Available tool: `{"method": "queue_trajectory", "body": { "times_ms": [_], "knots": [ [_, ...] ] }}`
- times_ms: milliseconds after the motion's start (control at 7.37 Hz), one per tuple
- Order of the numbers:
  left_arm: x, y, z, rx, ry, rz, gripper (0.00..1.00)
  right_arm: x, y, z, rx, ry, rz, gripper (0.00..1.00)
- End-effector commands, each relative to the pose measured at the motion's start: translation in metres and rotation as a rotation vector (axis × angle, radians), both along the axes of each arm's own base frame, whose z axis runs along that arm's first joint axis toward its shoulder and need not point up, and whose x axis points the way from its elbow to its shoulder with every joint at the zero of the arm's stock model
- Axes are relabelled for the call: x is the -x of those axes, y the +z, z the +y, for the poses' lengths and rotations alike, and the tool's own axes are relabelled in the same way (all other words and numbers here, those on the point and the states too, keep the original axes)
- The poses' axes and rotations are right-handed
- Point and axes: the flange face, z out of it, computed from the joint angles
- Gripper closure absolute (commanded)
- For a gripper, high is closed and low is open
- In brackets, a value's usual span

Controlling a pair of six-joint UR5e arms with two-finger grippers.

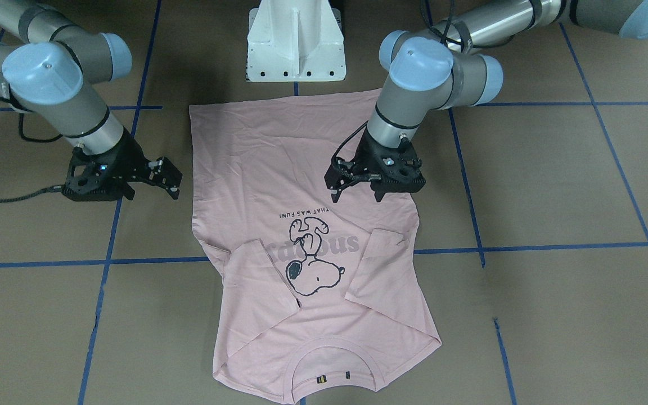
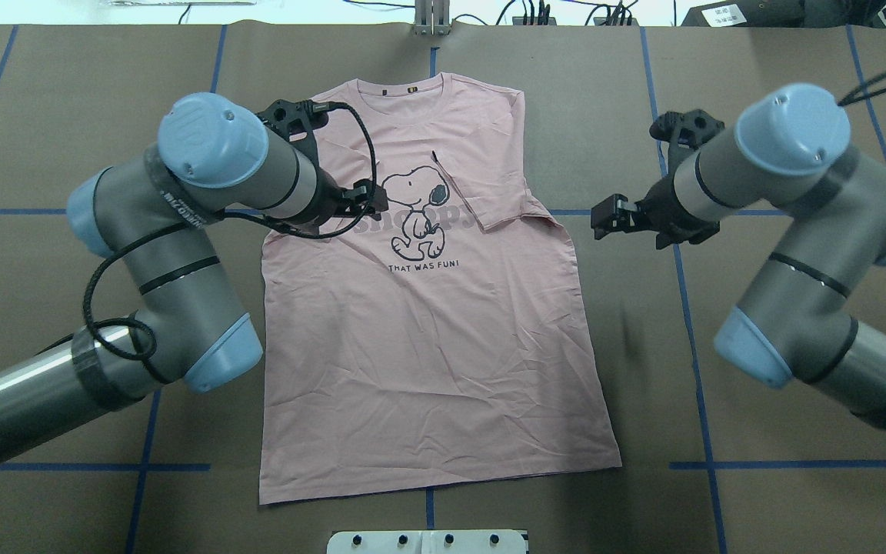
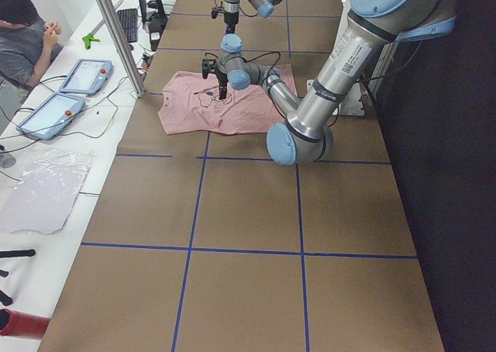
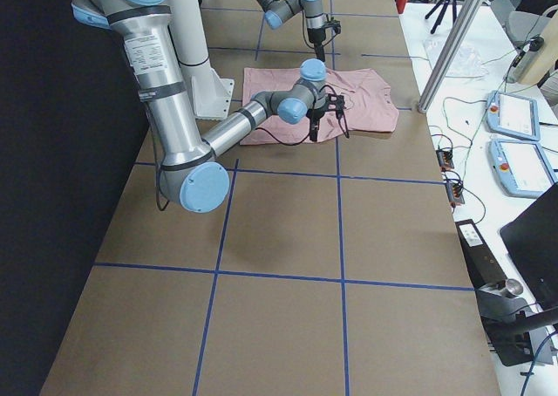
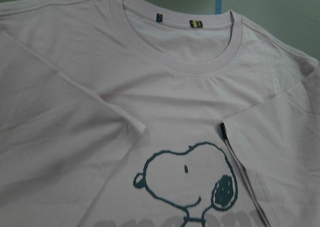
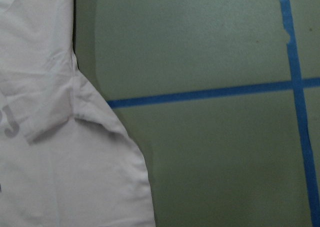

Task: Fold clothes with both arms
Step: 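Move both grippers down to the shirt's hem corners nearest the robot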

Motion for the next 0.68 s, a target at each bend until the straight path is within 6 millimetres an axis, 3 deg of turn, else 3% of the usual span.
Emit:
{"method": "queue_trajectory", "body": {
  "times_ms": [0,136,407,543],
  "knots": [
    [0.036,0.020,0.065,-0.004,0.017,-0.041,0.00,0.011,0.001,0.106,0.038,0.061,0.001,0.00],
    [0.042,0.026,0.072,-0.003,0.021,-0.044,0.00,0.039,0.006,0.152,0.018,0.065,0.029,0.00],
    [0.043,0.027,0.073,0.000,0.020,-0.043,0.00,0.079,0.021,0.219,-0.013,0.060,0.070,0.00],
    [0.042,0.025,0.074,0.011,0.015,-0.037,0.00,0.088,0.024,0.238,-0.028,0.052,0.079,0.00]
  ]
}}
